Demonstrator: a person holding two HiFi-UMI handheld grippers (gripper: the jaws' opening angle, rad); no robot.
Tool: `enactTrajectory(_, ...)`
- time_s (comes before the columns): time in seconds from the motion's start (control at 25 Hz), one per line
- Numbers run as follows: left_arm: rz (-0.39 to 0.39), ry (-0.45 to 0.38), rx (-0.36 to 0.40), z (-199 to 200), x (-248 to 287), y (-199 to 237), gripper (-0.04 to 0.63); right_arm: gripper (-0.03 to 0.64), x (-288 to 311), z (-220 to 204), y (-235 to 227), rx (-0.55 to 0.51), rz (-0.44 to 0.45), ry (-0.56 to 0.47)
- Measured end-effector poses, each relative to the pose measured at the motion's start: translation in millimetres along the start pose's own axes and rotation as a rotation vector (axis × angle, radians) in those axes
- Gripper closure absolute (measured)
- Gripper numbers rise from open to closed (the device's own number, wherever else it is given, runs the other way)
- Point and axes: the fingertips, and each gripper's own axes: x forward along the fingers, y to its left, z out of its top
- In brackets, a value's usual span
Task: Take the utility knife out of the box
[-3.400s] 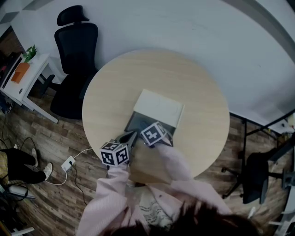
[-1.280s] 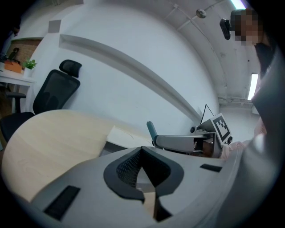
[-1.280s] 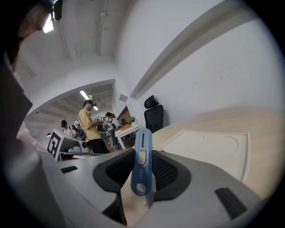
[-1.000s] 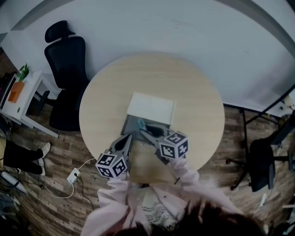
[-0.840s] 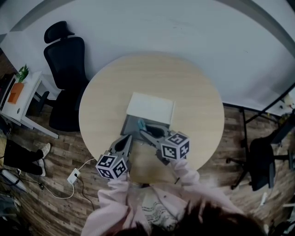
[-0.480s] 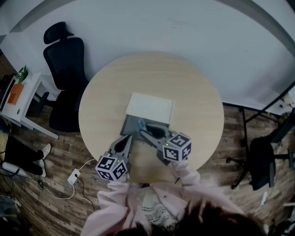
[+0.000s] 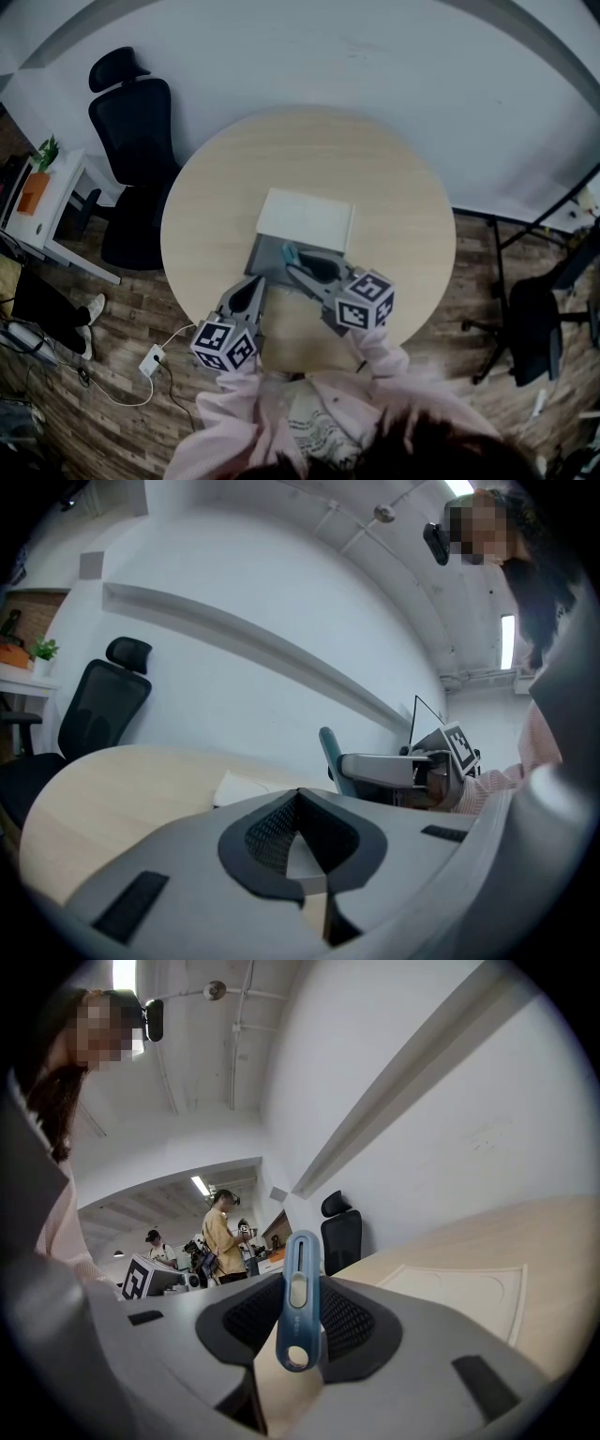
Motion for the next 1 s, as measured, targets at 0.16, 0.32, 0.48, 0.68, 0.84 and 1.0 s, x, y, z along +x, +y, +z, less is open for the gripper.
enactTrajectory(0.16,0.000,-0.003,0.006,1.9,-0.6,-0.9,0.586,0.491,-2.4,1.6,-1.0,-0.006,-0.006,-0.006)
enactTrajectory(0.32,0.001,-0.004,0.007,3.4,-1.0,-1.5,0.586,0.491,-2.4,2.2,1.0,-0.016,-0.002,0.001)
enactTrajectory(0.48,0.000,-0.006,0.011,3.9,-0.6,-4.1,0.586,0.491,-4.3,2.8,1.5,-0.028,0.004,-0.001)
enactTrajectory(0.68,0.003,-0.006,0.011,3.4,-0.1,-5.1,0.586,0.491,-5.3,2.8,1.2,-0.034,0.012,-0.003)
enactTrajectory(0.84,0.005,-0.007,0.011,4.3,-0.9,-6.0,0.586,0.491,-5.4,2.9,2.9,-0.031,0.016,0.000)
enactTrajectory(1.0,0.006,-0.012,0.014,5.5,-1.4,-9.4,0.586,0.491,-8.8,4.0,5.0,-0.037,0.025,-0.001)
